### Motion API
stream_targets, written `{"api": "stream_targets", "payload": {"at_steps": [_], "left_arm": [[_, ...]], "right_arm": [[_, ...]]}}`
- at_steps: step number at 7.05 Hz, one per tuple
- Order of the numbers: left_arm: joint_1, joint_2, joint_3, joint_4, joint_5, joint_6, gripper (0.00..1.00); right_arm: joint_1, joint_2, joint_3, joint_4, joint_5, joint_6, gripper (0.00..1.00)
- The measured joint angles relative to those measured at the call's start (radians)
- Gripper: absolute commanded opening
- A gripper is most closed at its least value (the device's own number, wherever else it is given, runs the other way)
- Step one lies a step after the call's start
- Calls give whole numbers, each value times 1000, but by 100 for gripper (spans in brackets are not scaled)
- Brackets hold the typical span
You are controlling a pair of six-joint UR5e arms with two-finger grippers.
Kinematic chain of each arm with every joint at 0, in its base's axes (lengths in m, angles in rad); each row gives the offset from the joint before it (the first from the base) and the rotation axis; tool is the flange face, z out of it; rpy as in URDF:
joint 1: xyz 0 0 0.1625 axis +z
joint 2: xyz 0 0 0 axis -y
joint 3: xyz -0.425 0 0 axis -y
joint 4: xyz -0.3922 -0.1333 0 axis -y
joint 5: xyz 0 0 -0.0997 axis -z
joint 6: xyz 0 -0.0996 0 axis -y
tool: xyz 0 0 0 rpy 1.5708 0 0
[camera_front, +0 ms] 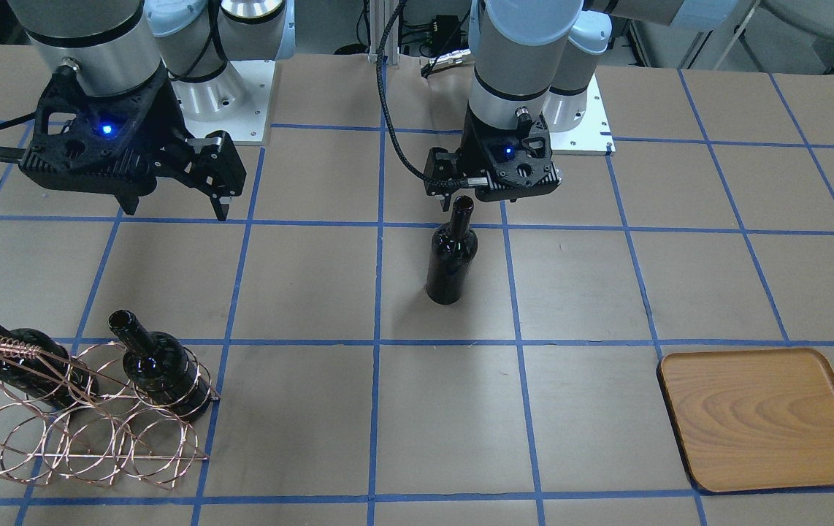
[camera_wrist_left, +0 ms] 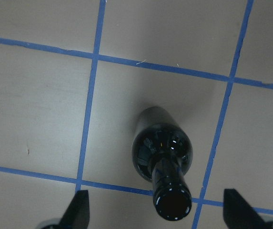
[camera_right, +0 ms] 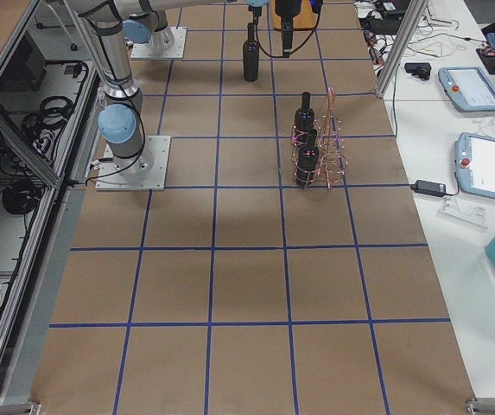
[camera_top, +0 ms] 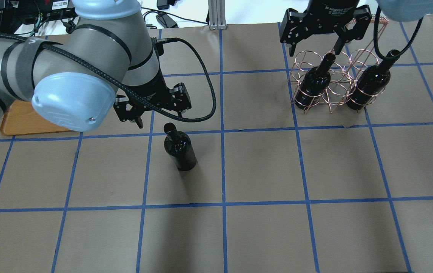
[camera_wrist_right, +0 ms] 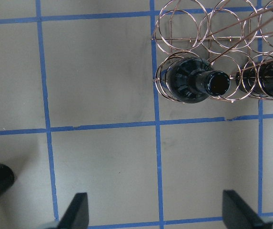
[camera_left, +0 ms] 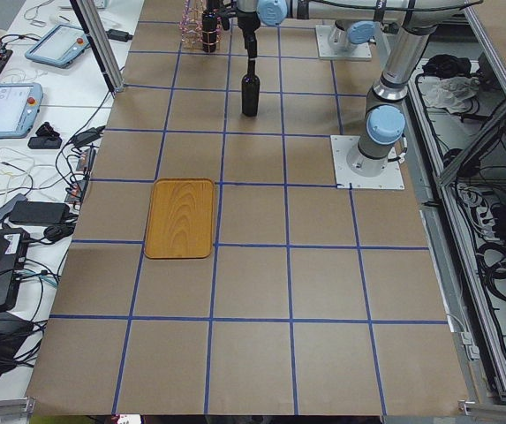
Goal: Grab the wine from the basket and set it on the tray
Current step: 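Move the left gripper over the standing bottle while the right gripper withdraws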
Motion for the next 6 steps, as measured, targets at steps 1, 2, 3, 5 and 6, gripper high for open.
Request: {"api": "stream_targets", "payload": {"at_steps": [1,2,3,5,6], "left_arm": [[-3,-18,-4,20,-1,1,99],[-12,-40,-8,45,-11,1,96],[-24,-53,-13,60,-39,-6,90],[-34,-53,-40,66,-74,-12,87],[-35,-43,-55,67,-75,-3,87]], "right_arm": [[0,0,0,-2,0,0,100],[0,1,1,-2,0,0,100],[0,1,1,-3,-1,0,100],[0,1,2,-3,-2,0,100],[0,1,2,-3,-1,0,100]]}}
